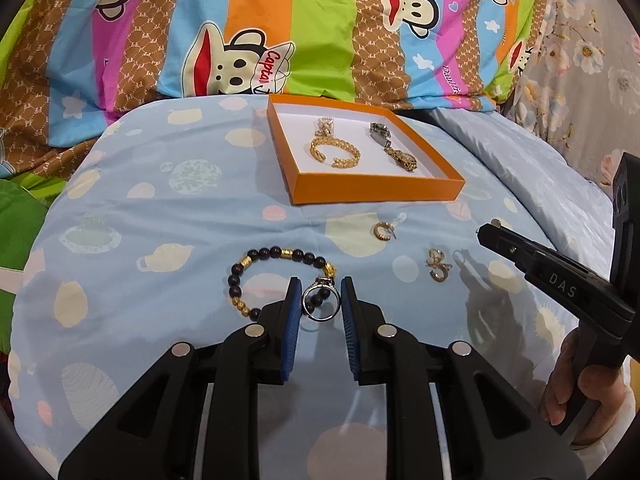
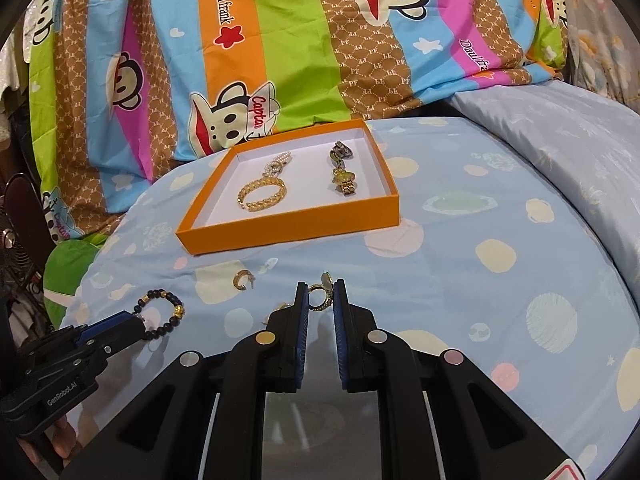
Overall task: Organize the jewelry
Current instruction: 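Carry the silver ring and gold earrings over the orange box with both grippers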
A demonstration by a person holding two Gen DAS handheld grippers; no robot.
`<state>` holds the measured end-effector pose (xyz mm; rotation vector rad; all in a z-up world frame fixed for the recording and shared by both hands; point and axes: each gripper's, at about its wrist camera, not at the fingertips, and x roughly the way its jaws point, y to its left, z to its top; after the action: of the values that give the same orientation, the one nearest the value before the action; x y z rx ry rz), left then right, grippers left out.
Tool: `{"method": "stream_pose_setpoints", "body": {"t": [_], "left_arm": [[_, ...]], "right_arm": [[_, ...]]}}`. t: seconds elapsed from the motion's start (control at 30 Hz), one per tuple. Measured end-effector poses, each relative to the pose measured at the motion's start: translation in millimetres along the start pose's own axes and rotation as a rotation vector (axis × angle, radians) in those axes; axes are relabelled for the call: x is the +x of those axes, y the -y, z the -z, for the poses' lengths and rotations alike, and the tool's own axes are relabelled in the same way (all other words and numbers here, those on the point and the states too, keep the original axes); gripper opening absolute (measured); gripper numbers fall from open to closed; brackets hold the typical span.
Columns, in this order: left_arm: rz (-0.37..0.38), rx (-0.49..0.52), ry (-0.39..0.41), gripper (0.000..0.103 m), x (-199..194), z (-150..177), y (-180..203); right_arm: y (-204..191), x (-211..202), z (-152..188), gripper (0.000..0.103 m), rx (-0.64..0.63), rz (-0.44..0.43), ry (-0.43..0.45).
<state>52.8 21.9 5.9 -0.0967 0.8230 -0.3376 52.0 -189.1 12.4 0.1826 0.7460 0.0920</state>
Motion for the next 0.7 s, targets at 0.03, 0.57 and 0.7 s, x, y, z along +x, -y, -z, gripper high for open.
{"method": "stream_pose_setpoints", "body": {"t": [0.03,0.57,0.7], "left_arm": [[0.004,0.002,0.003,0.019,-0.9,-3.6,0.1],[0.003,0.071,0.075,0.019,30.9,-78.7,19.3],[-0.002,0.076,0.07,0.019,49.6,-91.5,24.5]], "right_arm": [[-0.9,0.1,-3.5,0.011,-0.008,-0.002,0.002],[-0.5,31.0,-70.9,0.011,-0.058,0.003,0.031],[0.6,46.0,-80.2,0.011,-0.063,0.012,0.022]]}}
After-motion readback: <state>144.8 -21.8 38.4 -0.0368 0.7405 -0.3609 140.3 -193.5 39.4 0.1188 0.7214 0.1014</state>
